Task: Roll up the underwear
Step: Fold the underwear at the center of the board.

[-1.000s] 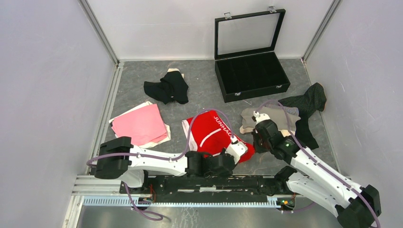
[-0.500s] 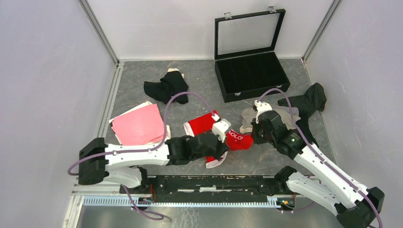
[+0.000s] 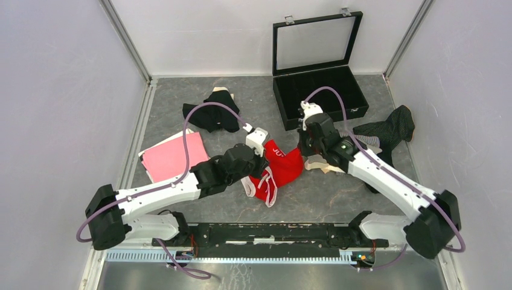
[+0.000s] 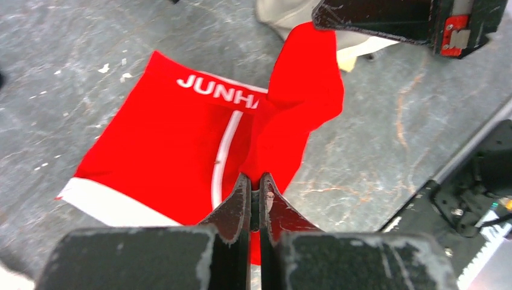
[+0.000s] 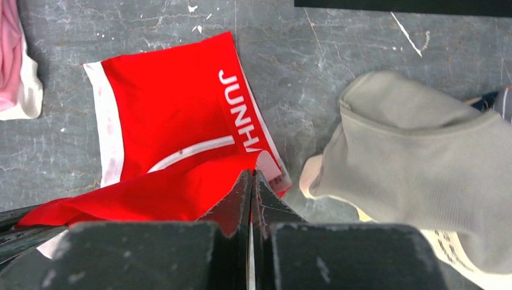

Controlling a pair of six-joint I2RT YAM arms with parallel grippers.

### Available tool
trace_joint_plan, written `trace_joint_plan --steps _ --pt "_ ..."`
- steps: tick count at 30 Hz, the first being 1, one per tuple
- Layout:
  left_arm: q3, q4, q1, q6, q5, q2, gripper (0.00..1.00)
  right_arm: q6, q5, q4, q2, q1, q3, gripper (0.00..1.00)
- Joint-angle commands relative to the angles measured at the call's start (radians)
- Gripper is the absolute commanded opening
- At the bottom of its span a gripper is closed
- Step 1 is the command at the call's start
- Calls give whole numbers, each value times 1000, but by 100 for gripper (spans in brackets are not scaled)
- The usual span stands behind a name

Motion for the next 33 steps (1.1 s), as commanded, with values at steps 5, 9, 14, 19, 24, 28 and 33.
trace_joint_plan --steps 5,9,14,19,24,28,33 --pt "-58 -38 60 54 -92 -60 2 -51 23 109 187 -2 123 0" --pt "-98 -53 72 22 -139 -87 2 -57 32 122 262 -3 161 0" --pt "-131 -75 99 -11 -215 -112 2 -59 24 154 340 -5 200 0" --pt "-148 -47 146 -26 -241 -103 2 -60 15 181 409 -4 239 0" --pt "-159 6 180 -9 -252 -61 2 -62 -6 215 484 -4 271 0" --pt "-158 43 201 12 -264 -19 2 -68 -24 237 544 -5 299 0" --pt "-154 93 231 39 -279 38 2 -68 -21 253 609 -13 336 0"
